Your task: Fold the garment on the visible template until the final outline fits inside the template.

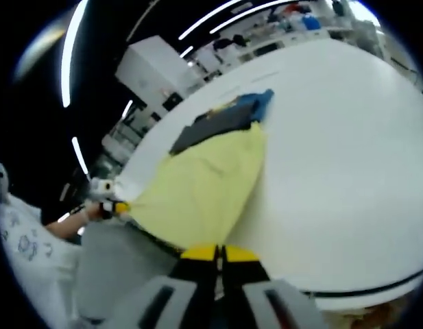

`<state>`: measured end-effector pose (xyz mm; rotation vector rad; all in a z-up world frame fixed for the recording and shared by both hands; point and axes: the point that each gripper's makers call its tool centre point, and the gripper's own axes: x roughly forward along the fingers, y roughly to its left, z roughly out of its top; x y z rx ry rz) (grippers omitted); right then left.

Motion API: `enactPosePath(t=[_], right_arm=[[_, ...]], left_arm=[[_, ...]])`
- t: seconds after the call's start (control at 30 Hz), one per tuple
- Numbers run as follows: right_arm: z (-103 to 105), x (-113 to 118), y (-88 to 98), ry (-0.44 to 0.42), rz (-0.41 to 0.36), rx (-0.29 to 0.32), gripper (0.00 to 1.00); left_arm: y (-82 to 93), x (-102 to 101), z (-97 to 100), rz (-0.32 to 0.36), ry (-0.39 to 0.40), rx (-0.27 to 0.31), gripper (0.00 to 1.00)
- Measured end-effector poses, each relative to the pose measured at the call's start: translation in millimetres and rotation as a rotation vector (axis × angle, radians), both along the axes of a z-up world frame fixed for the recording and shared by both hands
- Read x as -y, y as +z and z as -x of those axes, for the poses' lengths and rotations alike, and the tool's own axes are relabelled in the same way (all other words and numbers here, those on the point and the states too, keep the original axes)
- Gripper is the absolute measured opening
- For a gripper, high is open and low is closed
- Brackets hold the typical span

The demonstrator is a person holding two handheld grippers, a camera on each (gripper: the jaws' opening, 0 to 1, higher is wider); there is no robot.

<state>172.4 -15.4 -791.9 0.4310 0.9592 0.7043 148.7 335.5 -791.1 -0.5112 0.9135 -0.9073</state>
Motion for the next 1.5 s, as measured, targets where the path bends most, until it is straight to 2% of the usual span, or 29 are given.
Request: enactPosePath(t=[0.2, 0.27, 0.37, 0.47, 0.57, 0.77, 0.87, 0.97, 1.03, 1.17, 1.37, 1.5], right_arm=[[12.3, 4.6, 16.3, -0.017, -0.05, -0.029, 0.0], [10.7, 3.5, 24.7, -0.042, -0.093, -0.034, 0.0], [5.3, 5.2, 35.8, -0.057, -0.121, -0.022, 0.0], [-7.1, 5.8, 49.0, -0.079, -0.151, 0.003, 0.0], [-17.4, -6.2, 67.7, -0.081, -0.167, 0.039, 0.0], [-48.5, -17.5, 92.4, -0.085, -0.187, 0.106, 0.0], [-76.8, -19.8, 107.3, -0.111, -0.214, 0.151, 0.0], [-102.3, -20.3, 117.6, -0.134, -0.227, 0.179, 0.0], [-124.6, -18.6, 121.6, -0.144, -0.169, 0.223, 0.0], [-170.0, -15.9, 131.3, -0.142, -0.139, 0.276, 0.0], [-229.3, -13.1, 130.7, -0.152, -0.085, 0.331, 0.0], [-263.4, -14.2, 119.1, -0.156, -0.046, 0.343, 0.0]], left_arm=[[33.6, 7.3, 11.8, 0.078, -0.034, 0.012, 0.0], [45.5, 9.7, 9.9, 0.115, -0.024, 0.023, 0.0], [57.7, 10.7, 4.6, 0.129, -0.018, 0.046, 0.0], [69.1, 9.9, -9.1, 0.146, -0.003, 0.079, 0.0], [77.6, 6.7, -25.7, 0.168, 0.03, 0.103, 0.0], [96.4, 4.2, -60.4, 0.202, 0.092, 0.157, 0.0], [105.9, 3.6, -82.2, 0.207, 0.124, 0.196, 0.0], [121.7, 1.7, -111.5, 0.26, 0.185, 0.225, 0.0], [130.4, -0.1, -133.2, 0.282, 0.226, 0.257, 0.0], [136.9, -2.1, -175.0, 0.298, 0.308, 0.279, 0.0], [127.3, -11.7, -230.0, 0.255, 0.39, 0.29, 0.0], [116.1, -13.5, -250.6, 0.235, 0.423, 0.264, 0.0]])
